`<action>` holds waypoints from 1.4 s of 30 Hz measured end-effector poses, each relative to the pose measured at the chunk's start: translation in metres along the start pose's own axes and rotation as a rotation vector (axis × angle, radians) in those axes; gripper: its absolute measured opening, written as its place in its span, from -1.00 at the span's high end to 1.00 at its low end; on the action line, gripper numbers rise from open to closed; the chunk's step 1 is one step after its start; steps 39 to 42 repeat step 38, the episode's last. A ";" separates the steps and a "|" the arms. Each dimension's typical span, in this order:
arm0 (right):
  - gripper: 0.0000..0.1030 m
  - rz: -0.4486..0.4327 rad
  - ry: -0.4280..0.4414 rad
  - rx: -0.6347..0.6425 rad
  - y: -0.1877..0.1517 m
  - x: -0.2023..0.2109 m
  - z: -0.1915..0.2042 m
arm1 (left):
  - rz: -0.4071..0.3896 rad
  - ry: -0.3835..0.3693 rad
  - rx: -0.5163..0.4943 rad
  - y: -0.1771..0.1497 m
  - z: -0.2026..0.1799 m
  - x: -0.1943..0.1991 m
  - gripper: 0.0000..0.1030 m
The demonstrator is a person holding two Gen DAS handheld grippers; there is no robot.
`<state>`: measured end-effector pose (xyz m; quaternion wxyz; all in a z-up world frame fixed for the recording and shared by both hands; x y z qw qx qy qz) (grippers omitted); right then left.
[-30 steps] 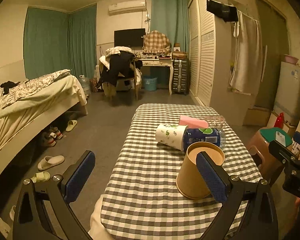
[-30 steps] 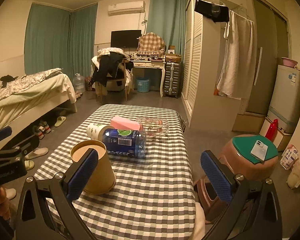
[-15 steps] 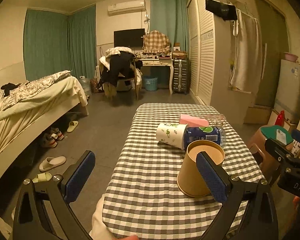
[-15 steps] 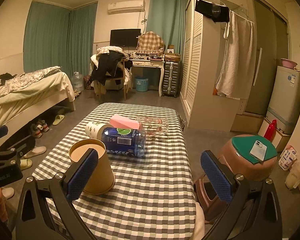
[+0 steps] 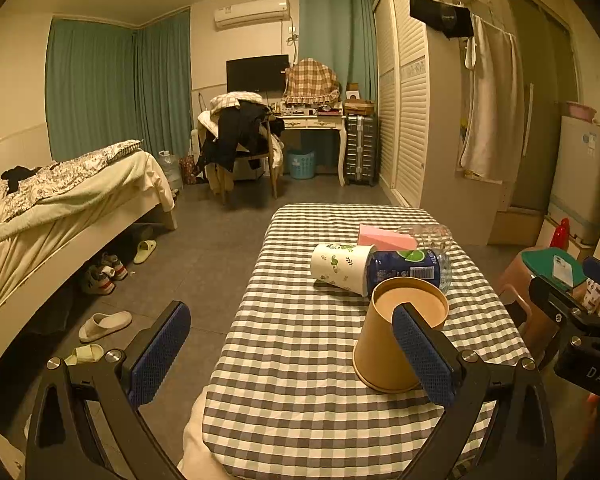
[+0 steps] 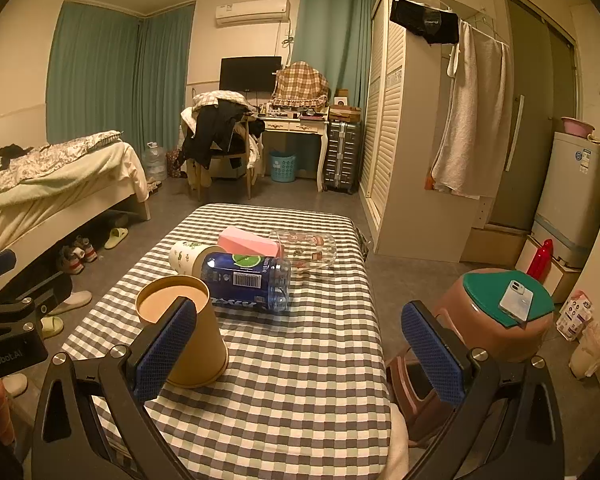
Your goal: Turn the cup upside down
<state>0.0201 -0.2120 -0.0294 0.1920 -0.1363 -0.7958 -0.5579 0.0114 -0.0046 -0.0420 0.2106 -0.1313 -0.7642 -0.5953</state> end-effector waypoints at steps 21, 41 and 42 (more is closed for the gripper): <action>-0.99 -0.006 0.005 0.020 0.002 -0.002 0.004 | -0.001 0.006 0.002 -0.002 0.001 -0.001 -1.00; -0.99 0.006 0.008 0.021 -0.002 -0.006 0.004 | 0.010 0.010 0.007 -0.005 0.006 -0.003 -1.00; -0.99 0.006 0.008 0.021 -0.002 -0.006 0.004 | 0.010 0.010 0.007 -0.005 0.006 -0.003 -1.00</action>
Point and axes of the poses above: each gripper's, at about its wrist camera, not at the fingertips, and x roughly against the way its jaws point, z to its left, y to its top, the point moved 8 cm from there along -x, roughly the way its jaws point, and after that the axes turned 15 degrees about x, right-handed, at the moved point
